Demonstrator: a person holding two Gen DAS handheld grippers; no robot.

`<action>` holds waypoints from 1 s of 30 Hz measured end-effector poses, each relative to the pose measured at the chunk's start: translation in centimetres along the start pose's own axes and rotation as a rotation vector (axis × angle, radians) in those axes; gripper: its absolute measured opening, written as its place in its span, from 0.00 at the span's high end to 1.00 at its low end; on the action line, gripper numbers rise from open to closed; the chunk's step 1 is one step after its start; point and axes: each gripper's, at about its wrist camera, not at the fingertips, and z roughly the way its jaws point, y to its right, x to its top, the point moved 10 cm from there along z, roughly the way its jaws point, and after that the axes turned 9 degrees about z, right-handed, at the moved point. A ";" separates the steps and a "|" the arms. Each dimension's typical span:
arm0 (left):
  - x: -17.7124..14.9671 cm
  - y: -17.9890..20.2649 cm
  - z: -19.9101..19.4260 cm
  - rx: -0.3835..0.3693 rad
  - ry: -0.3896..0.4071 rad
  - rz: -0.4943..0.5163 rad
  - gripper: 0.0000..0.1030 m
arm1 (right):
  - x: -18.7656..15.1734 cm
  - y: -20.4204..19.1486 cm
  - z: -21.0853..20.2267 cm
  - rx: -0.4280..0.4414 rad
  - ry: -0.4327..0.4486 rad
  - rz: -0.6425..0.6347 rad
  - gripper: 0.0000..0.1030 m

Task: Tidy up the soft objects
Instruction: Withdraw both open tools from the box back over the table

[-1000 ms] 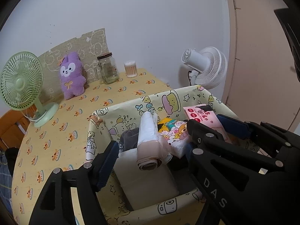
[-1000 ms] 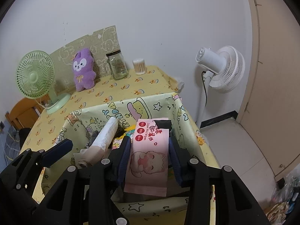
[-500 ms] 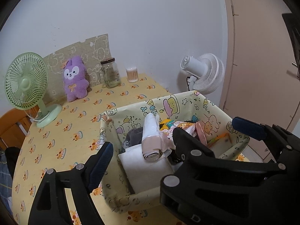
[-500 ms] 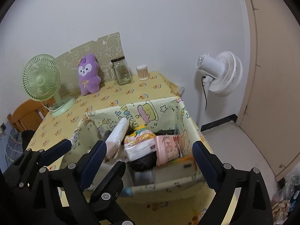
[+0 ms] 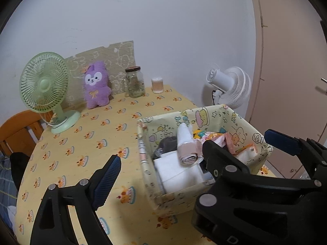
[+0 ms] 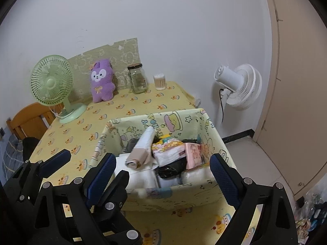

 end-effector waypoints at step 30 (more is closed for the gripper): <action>-3.3 -11.5 -10.7 0.224 0.120 -0.105 0.00 | -1.1 -11.9 -7.1 0.165 0.123 -0.126 0.05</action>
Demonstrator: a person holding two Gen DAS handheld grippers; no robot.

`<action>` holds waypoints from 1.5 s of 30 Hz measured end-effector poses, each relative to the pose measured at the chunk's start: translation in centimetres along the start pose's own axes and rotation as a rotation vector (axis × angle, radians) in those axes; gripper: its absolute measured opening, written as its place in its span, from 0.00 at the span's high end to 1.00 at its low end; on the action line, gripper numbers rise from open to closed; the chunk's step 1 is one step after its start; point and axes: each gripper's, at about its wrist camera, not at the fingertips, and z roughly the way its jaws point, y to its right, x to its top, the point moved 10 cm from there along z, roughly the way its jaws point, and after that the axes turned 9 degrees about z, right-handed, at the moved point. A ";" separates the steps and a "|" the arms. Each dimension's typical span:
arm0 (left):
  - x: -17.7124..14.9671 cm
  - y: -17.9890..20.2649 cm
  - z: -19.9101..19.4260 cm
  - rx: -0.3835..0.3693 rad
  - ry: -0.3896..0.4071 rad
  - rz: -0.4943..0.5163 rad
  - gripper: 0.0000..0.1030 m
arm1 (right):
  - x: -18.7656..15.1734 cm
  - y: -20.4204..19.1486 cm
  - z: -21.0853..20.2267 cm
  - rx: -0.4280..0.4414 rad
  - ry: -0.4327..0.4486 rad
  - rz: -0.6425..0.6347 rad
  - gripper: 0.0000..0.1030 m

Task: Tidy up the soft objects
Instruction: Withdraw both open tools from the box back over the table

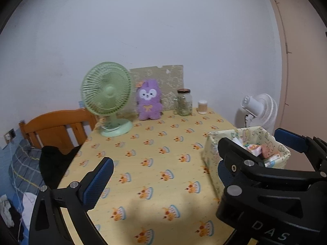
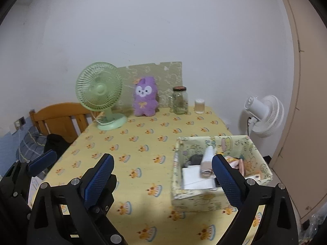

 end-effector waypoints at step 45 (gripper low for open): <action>0.1 -2.8 -3.8 0.060 0.054 -0.095 0.00 | 1.0 -1.5 -4.3 0.021 0.108 0.006 0.00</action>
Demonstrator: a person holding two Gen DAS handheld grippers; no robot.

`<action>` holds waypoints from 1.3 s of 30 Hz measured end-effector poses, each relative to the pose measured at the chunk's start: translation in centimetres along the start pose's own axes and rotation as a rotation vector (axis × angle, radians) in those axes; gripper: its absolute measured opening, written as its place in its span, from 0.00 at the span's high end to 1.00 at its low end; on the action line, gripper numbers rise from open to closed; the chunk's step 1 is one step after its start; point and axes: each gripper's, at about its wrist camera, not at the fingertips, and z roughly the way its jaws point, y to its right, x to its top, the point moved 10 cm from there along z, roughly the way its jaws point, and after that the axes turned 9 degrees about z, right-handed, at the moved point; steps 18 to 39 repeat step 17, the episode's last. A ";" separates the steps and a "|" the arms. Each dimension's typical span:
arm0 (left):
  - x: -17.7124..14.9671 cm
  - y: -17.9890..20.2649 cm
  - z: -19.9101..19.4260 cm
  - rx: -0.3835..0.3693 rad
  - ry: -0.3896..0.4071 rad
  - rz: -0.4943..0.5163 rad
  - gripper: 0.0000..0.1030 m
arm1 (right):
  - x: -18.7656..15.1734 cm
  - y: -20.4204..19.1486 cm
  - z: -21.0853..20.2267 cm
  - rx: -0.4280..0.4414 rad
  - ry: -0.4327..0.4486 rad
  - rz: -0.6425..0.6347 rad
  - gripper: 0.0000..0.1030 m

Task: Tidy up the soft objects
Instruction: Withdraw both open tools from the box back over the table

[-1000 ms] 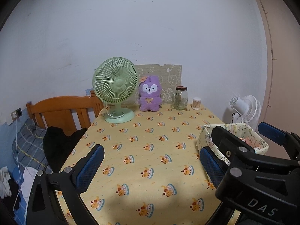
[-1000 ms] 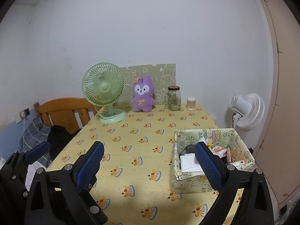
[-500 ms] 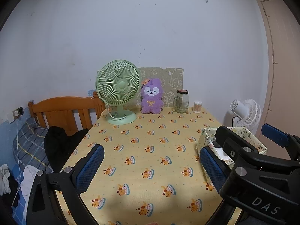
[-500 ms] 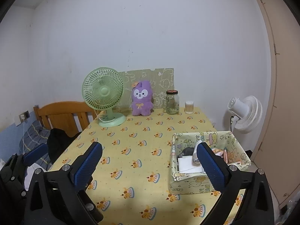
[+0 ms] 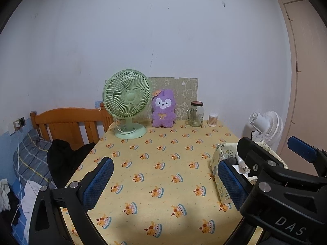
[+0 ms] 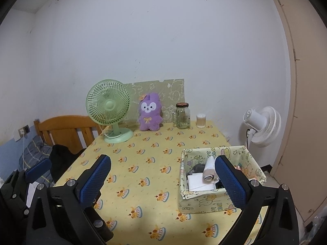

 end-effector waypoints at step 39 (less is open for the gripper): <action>-0.1 0.5 1.0 0.009 -0.021 0.001 0.00 | -0.2 0.8 0.6 -0.003 -0.020 0.003 0.00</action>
